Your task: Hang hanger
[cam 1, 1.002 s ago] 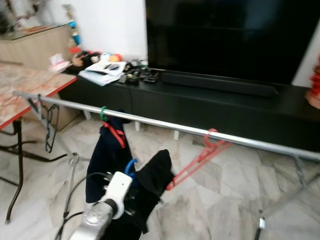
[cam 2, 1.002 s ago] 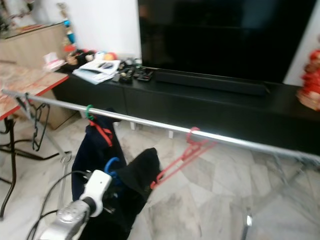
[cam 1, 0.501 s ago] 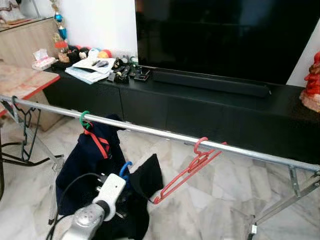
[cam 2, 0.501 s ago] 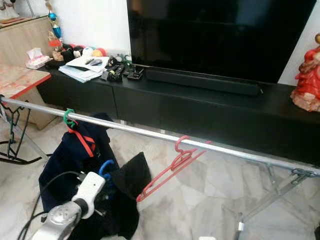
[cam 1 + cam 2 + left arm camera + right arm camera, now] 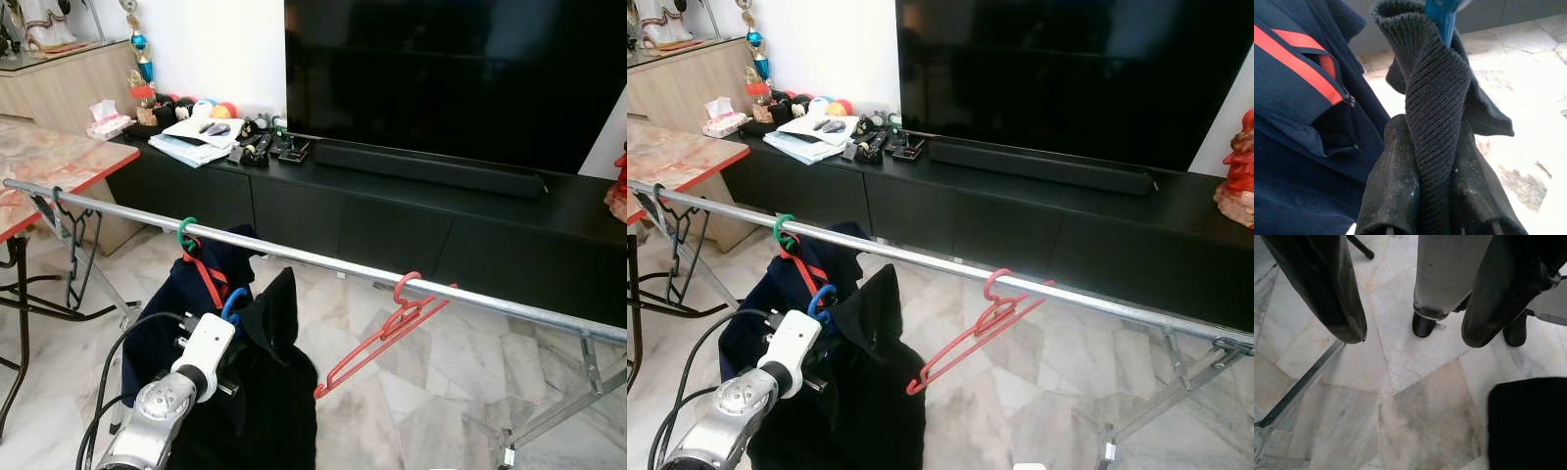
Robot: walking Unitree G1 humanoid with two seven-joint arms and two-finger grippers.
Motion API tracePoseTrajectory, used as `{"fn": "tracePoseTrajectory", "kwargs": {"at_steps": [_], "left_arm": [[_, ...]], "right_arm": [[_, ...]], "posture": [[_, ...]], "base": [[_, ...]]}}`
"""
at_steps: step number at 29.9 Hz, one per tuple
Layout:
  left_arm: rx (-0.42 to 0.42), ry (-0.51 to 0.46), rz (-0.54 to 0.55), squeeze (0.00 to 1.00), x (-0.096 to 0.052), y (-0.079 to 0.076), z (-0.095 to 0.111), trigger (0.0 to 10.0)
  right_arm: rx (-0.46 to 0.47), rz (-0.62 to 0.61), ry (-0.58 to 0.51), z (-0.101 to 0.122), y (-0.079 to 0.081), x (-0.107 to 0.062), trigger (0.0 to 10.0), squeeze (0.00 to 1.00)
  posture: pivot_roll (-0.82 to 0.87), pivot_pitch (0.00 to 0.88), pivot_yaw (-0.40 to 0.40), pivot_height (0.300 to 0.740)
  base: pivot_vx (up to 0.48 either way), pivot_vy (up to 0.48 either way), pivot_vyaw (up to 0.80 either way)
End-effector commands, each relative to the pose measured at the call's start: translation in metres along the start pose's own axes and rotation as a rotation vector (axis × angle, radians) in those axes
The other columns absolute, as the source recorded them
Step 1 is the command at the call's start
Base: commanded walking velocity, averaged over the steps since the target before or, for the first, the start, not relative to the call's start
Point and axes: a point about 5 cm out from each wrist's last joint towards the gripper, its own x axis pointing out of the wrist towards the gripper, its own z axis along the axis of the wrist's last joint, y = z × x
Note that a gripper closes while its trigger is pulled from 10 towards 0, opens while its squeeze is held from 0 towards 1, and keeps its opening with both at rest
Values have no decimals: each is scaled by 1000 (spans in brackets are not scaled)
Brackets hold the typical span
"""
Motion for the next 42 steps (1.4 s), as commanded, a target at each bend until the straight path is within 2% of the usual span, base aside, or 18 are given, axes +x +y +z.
{"fn": "tracePoseTrajectory", "kwargs": {"at_steps": [1,13,22,26,30,32,35,38,42], "left_arm": [[7,-28,9,0,0,2,5,10000],[9,-39,-28,0,1,-3,6,10000],[52,-67,-226,0,-9,-14,7,10000],[160,-25,-377,0,-18,-19,5,10000],[226,-13,-430,0,-20,-20,6,10000],[264,-45,-408,0,-18,-15,16,10000],[269,-70,-387,0,-17,-11,23,10000],[273,-156,-276,0,-10,1,41,10000],[215,-182,-161,0,-3,14,50,10000]], "right_arm": [[6,0,3,0,0,0,10000,0],[8,-7,10,-4,-7,-1,10000,0],[7,-11,14,-6,-8,-1,10000,0],[2,-7,16,-7,-6,-1,10000,0],[1,-5,18,-8,-5,-1,10000,0],[1,-5,18,-8,-4,-1,10000,0],[2,-5,17,-8,-3,-1,10000,0],[3,-5,15,-8,-3,-1,10000,0],[1,-2,12,-5,-1,-1,10000,0]], "posture": [[78,0,0,740],[75,0,3,740],[76,0,4,740],[79,0,3,740],[78,0,2,740],[78,0,2,740],[78,0,2,740],[76,0,2,740],[77,0,0,740]], "base": [[352,0,0],[397,0,0],[68,0,0],[0,0,0],[0,0,0],[0,0,0],[0,0,0],[0,0,0],[0,0,0]]}}
